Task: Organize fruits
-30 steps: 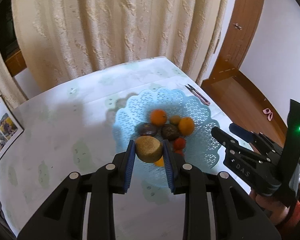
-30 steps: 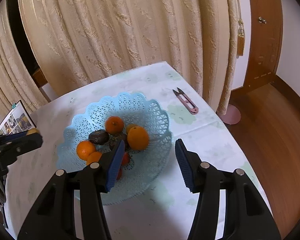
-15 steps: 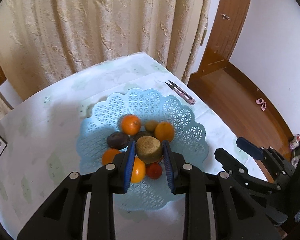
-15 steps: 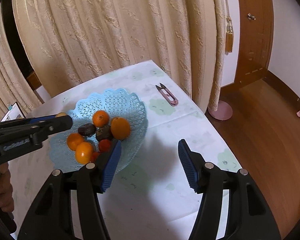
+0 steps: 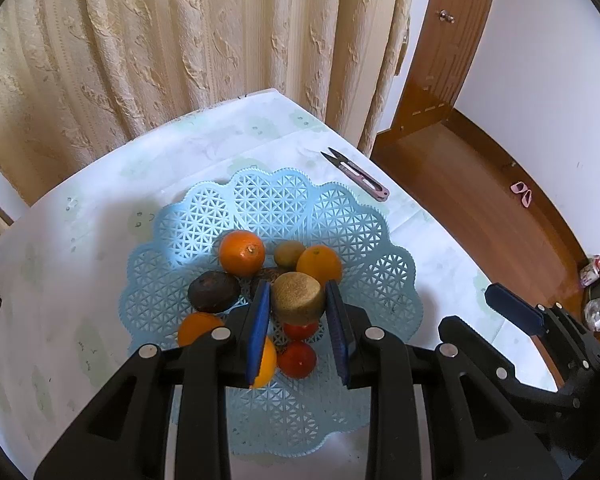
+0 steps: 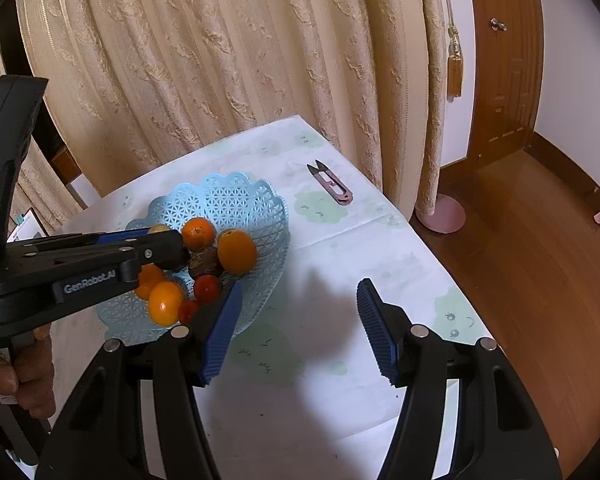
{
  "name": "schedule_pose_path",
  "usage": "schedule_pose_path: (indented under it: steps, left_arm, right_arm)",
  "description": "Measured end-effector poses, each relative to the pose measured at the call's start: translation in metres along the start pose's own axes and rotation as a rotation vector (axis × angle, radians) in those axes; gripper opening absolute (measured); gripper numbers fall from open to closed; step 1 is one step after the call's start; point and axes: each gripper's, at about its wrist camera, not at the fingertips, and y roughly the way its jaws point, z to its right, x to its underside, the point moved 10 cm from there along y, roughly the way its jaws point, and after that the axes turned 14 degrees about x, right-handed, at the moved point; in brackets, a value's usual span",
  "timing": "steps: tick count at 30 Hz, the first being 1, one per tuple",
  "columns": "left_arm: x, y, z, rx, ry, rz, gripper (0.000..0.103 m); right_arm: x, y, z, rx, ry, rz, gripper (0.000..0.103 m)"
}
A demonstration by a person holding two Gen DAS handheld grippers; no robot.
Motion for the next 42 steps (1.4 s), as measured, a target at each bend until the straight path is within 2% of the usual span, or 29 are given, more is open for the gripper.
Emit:
schedule_pose_path:
  steps: [8,10,11,14,18,22,24,37,42]
  left_arm:
    - [-0.001,0.002,0.0,-0.003,0.005,-0.006,0.03]
    - [-0.001,0.0,-0.001,-0.013,0.003,-0.006,0.048]
    - [-0.002,-0.002,-0.002,-0.021,0.003,0.002,0.062]
    - [-0.003,-0.009,-0.004,-0.039,0.008,0.019,0.065]
    - [-0.003,-0.02,-0.009,-0.102,0.019,0.023,0.079]
    - [-0.001,-0.033,-0.013,-0.138,0.012,0.028,0.082]
    - [0.001,-0.04,-0.015,-0.156,0.004,0.031,0.089]
    - [0.01,-0.092,-0.016,-0.201,-0.032,0.093,0.091]
    - [0.015,-0.107,-0.018,-0.221,-0.048,0.112,0.091]
  right_arm:
    - [0.0,0.001,-0.001,0.0,0.001,0.0,0.063]
    - [0.0,0.0,-0.001,0.001,0.003,0.006,0.072]
    - [-0.001,-0.001,0.0,0.002,0.005,0.011,0.075]
    - [0.0,-0.002,-0.002,0.001,0.005,0.013,0.075]
    - [0.0,-0.005,-0.007,-0.008,0.002,0.014,0.078]
    - [0.0,-0.011,-0.013,-0.023,-0.007,0.021,0.083]
    - [0.0,-0.014,-0.015,-0.03,-0.012,0.021,0.083]
    - [0.004,-0.035,-0.041,-0.071,-0.067,0.037,0.091]
    - [0.005,-0.04,-0.046,-0.069,-0.089,0.042,0.099]
